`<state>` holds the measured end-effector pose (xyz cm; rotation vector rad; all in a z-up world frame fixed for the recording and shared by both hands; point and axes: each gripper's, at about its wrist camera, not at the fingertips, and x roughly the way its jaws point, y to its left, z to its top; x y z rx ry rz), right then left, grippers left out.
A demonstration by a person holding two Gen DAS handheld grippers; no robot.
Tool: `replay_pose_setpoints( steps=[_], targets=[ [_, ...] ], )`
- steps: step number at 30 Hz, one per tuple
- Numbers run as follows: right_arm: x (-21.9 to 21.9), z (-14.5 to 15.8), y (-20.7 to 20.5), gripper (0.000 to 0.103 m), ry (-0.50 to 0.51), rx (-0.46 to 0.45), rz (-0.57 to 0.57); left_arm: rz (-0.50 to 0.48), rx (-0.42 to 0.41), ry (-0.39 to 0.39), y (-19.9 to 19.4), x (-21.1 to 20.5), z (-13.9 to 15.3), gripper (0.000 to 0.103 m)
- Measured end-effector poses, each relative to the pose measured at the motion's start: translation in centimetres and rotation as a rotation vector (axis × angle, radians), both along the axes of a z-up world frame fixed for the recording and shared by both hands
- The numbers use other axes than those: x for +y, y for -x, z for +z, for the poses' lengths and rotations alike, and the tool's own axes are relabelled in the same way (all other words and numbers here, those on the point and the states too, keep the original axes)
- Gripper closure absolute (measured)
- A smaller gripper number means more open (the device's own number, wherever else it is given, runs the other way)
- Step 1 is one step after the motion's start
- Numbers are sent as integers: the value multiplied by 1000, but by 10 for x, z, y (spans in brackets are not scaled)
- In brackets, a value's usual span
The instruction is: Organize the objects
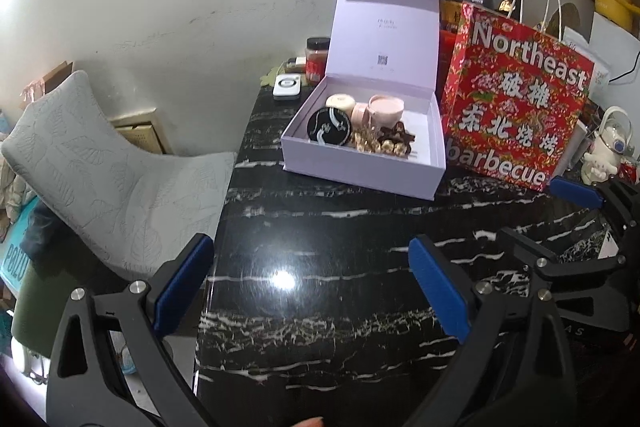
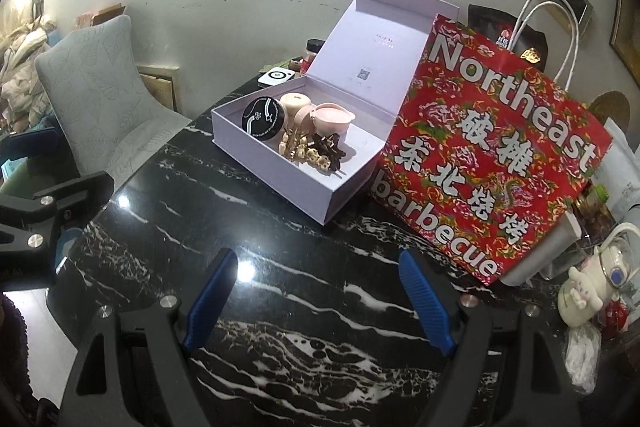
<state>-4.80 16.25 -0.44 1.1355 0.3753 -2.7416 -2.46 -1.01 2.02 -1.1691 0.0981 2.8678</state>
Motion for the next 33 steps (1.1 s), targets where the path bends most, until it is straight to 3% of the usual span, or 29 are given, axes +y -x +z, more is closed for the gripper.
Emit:
replay_pose_setpoints(
  steps=[12, 33],
  targets=[
    [2, 3, -16, 19, 15, 8, 22, 4, -31, 17, -16, 7, -12, 5],
    [11, -5, -9, 19, 32, -32, 12, -25, -45, 20, -13, 17, -17, 5]
  ],
)
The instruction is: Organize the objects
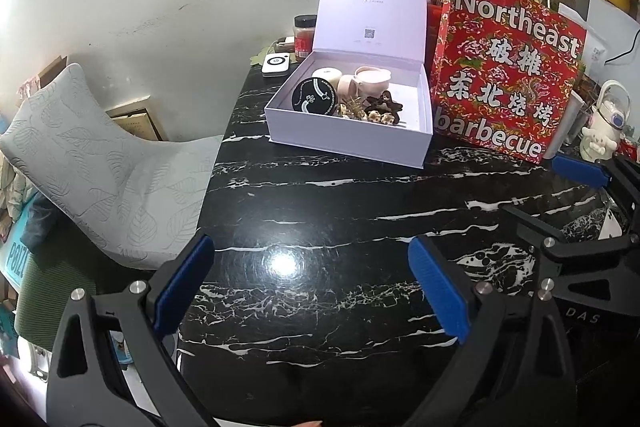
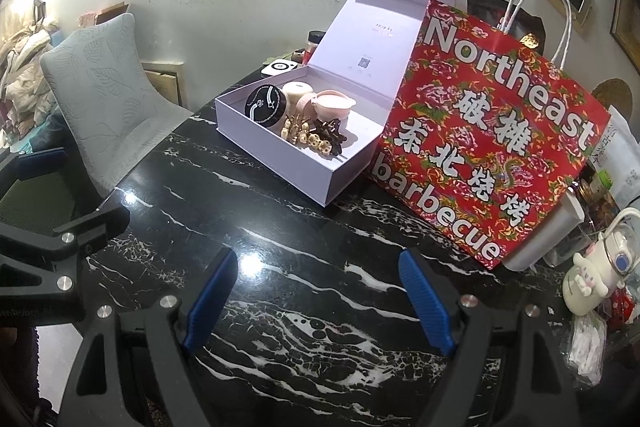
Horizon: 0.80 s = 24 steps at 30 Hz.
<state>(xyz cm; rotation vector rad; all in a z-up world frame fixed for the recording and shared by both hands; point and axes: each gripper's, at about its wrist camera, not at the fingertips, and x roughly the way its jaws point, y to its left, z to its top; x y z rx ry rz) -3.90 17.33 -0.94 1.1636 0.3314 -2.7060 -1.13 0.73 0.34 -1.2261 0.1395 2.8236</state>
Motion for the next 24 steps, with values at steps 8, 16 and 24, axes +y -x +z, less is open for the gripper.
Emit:
replay_pose_setpoints(
  steps=[8, 16, 24],
  targets=[
    [-1, -3, 2, 19, -3, -12, 6, -1, -5, 7, 2, 1, -1, 5],
    [-1, -5, 3, 19, -2, -18, 5, 4, -7, 11, 3, 0, -2, 5],
    [1, -7, 5, 19, -2, -28, 4, -3, -7, 18, 2, 4, -3, 5]
  ],
)
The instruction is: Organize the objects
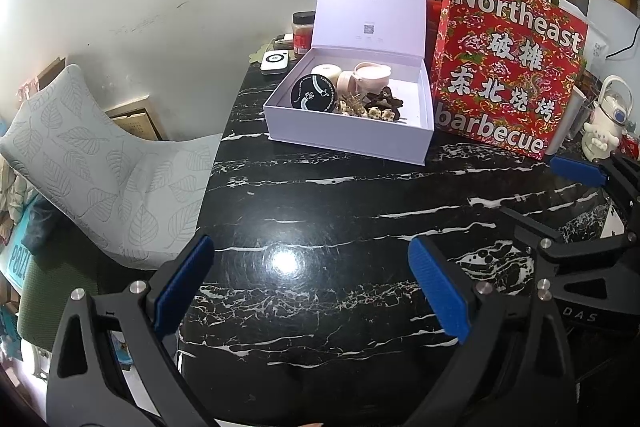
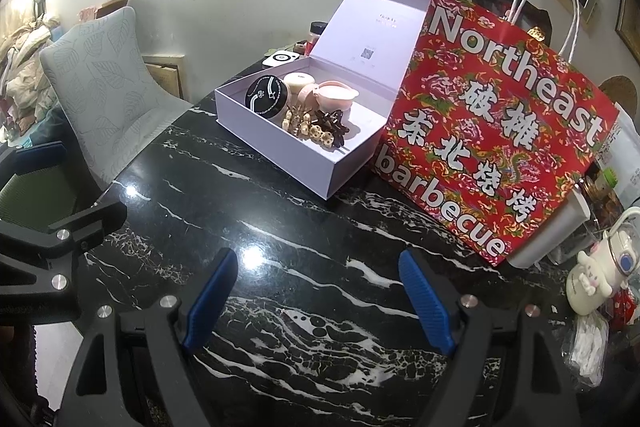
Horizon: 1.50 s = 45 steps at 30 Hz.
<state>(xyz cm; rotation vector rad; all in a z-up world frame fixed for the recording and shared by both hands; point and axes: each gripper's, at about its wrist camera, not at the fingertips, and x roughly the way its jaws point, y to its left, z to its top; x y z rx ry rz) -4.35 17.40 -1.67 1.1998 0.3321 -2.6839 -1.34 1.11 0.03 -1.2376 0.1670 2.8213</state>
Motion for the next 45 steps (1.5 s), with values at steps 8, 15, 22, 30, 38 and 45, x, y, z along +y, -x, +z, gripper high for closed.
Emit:
replay_pose_setpoints(
  steps=[8, 15, 22, 30, 38, 45],
  targets=[
    [3, -2, 1, 19, 0, -4, -7, -4, -10, -4, 1, 1, -1, 5],
    [3, -2, 2, 19, -2, -6, -8, -5, -11, 1, 2, 1, -2, 5],
    [5, -3, 2, 19, -3, -12, -10, -6, -17, 7, 2, 1, -3, 5],
    [4, -4, 3, 19, -2, -15, -12, -8, -21, 12, 3, 2, -4, 5],
    [4, -5, 4, 19, -4, -22, -12, -12, -25, 17, 4, 2, -6, 5],
    [5, -6, 4, 19, -3, -24, -12, -11, -21, 17, 3, 0, -6, 5]
  ],
)
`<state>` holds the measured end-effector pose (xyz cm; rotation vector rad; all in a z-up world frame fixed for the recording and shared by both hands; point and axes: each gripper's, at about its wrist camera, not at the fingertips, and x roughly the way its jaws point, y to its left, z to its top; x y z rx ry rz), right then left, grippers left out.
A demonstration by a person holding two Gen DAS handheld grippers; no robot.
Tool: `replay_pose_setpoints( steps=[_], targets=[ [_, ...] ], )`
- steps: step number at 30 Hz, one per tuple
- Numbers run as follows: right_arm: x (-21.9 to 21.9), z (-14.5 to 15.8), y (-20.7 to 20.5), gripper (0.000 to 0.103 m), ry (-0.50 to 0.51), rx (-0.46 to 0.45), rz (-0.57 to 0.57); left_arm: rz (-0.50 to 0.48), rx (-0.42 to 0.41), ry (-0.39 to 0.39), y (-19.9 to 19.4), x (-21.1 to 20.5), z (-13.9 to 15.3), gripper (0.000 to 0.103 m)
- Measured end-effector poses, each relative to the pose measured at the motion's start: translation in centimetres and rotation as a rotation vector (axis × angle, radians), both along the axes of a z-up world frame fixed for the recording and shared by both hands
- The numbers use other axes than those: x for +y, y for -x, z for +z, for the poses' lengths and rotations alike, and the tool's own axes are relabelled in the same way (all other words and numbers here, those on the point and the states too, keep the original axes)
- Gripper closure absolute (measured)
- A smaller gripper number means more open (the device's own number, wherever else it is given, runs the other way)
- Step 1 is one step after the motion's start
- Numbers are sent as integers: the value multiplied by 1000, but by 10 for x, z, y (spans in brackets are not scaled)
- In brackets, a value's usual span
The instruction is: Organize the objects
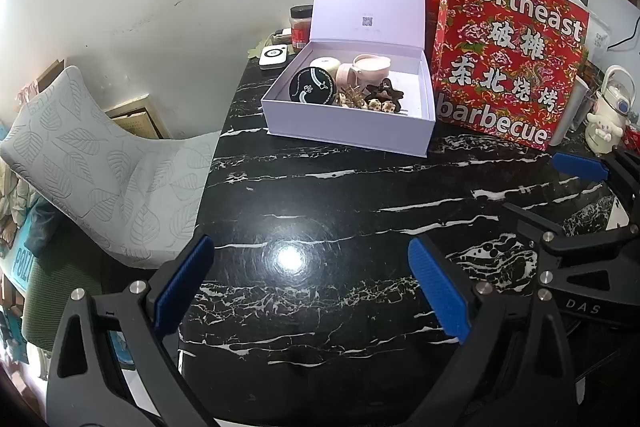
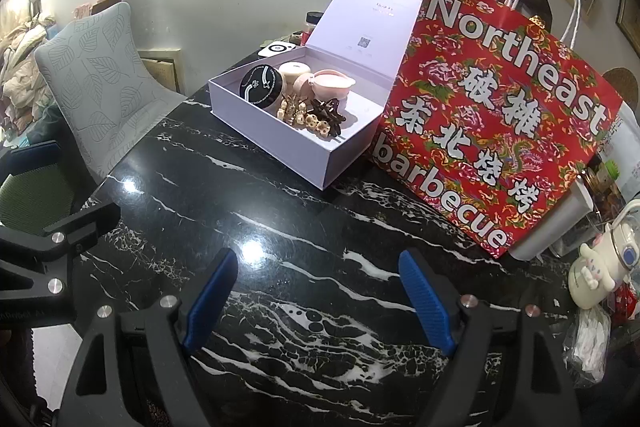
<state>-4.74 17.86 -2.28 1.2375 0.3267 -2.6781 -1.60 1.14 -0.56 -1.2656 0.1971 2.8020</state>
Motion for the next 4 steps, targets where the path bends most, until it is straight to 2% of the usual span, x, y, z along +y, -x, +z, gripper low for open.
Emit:
replay_pose_setpoints(
  steps=[4],
  targets=[
    [-1, -1, 0, 19, -1, -2, 1, -5, -1, 5, -1, 1, 1, 5]
  ],
)
